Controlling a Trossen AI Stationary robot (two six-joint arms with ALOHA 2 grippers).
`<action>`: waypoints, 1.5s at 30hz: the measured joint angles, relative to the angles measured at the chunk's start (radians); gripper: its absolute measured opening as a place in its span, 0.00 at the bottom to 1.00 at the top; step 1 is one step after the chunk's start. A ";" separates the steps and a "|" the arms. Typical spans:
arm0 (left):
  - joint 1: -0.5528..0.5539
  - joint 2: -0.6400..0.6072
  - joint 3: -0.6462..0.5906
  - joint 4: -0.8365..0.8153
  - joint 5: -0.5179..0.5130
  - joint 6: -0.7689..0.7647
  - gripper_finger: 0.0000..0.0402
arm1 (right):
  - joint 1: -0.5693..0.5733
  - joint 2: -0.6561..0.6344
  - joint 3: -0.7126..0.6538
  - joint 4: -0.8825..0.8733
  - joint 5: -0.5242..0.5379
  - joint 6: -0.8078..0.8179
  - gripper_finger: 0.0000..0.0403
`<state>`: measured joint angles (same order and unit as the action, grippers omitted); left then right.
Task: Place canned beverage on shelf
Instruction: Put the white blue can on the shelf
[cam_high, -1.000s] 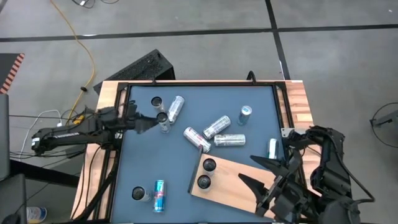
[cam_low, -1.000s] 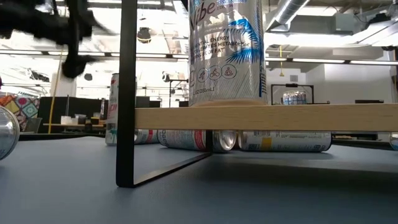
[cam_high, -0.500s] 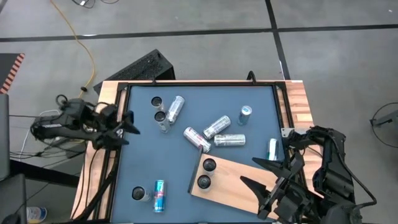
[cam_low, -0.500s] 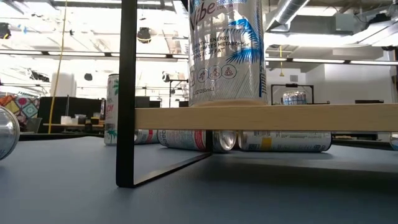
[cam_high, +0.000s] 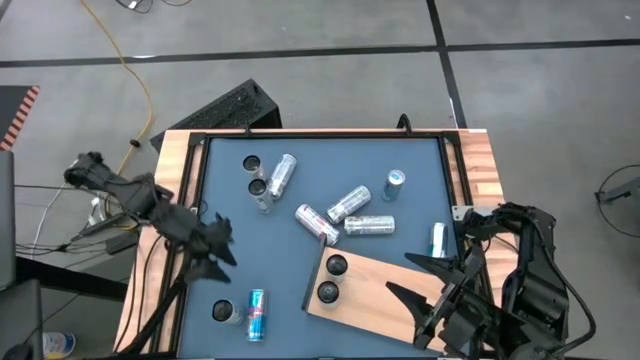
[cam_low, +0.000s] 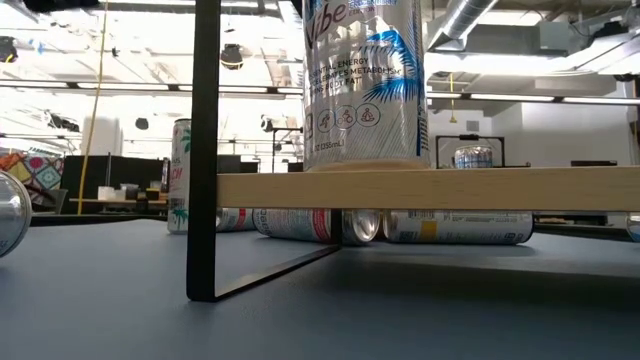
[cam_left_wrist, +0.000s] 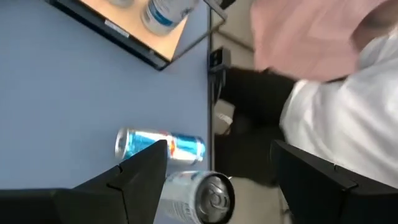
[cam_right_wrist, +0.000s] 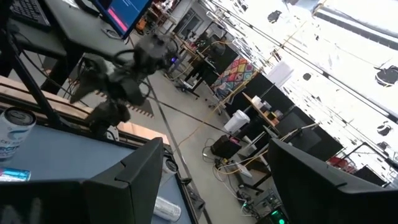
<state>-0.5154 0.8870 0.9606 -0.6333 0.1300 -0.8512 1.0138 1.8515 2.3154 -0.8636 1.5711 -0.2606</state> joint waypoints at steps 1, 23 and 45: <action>-0.035 0.041 0.050 -0.041 -0.030 0.000 0.67 | 0.000 0.000 0.000 0.000 0.000 0.001 0.70; -0.453 0.609 0.505 -0.620 -0.379 -0.308 0.67 | 0.000 0.000 0.000 -0.293 -0.001 0.358 0.70; -0.464 0.642 0.505 -0.520 -0.407 -0.242 0.67 | -0.002 0.000 0.000 -0.340 -0.055 0.399 0.70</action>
<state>-0.9798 1.5291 1.4651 -1.1530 -0.2773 -1.0935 1.0122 1.8519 2.3154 -1.2036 1.5162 0.1381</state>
